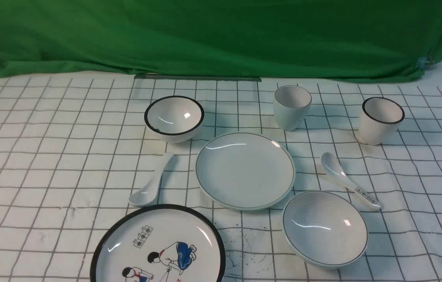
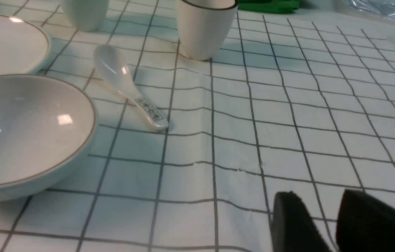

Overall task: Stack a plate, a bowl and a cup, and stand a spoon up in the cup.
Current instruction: Use the right arm to grab a blue rice bowl

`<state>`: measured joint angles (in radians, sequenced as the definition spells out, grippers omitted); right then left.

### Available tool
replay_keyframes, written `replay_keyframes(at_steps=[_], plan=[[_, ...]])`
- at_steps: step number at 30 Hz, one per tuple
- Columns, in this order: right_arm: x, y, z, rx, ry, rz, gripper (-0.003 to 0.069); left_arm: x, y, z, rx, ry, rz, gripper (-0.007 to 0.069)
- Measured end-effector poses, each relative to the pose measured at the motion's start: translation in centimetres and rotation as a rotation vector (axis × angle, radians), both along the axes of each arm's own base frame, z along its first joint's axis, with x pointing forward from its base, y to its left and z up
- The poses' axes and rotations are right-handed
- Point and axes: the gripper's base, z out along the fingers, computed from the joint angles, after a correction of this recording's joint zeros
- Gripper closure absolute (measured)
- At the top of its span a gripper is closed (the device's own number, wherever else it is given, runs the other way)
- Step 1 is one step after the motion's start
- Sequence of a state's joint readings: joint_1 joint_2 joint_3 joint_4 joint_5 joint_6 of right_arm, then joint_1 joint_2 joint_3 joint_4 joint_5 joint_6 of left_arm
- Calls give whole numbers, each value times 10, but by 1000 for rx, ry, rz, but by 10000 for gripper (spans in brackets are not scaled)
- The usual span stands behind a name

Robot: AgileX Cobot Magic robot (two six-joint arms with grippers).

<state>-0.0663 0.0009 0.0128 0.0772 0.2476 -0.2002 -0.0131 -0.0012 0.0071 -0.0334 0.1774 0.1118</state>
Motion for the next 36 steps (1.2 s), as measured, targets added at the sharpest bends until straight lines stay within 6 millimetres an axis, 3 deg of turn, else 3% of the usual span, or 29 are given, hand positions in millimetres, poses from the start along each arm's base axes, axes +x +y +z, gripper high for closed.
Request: replay_keyframes(at_steps=[9, 12, 17, 21, 25, 28, 31, 34, 36], plan=[[0, 0, 0, 0, 0, 0, 421, 0, 0, 1, -33, -10, 0, 620], [0, 0, 0, 0, 0, 0, 421, 0, -1, 8, -303, -79, 3, 620], [0, 0, 0, 0, 0, 0, 421, -1, 5, 27, -644, -295, 21, 620], [0, 0, 0, 0, 0, 0, 421, -6, 12, 41, -724, -474, 28, 620], [0, 0, 0, 0, 0, 0, 421, -19, 21, 62, -900, -767, -21, 620], [0, 0, 0, 0, 0, 0, 421, -25, 22, 72, -946, -857, -59, 620], [0, 0, 2, -1, -18, -1, 421, -34, 20, 104, -971, -892, -115, 620], [2, -1, 6, -7, -71, -5, 421, -42, 9, 175, -826, -793, -162, 620], [2, -1, 9, -9, -103, -7, 421, -31, 2, 217, -681, -616, -136, 620]])
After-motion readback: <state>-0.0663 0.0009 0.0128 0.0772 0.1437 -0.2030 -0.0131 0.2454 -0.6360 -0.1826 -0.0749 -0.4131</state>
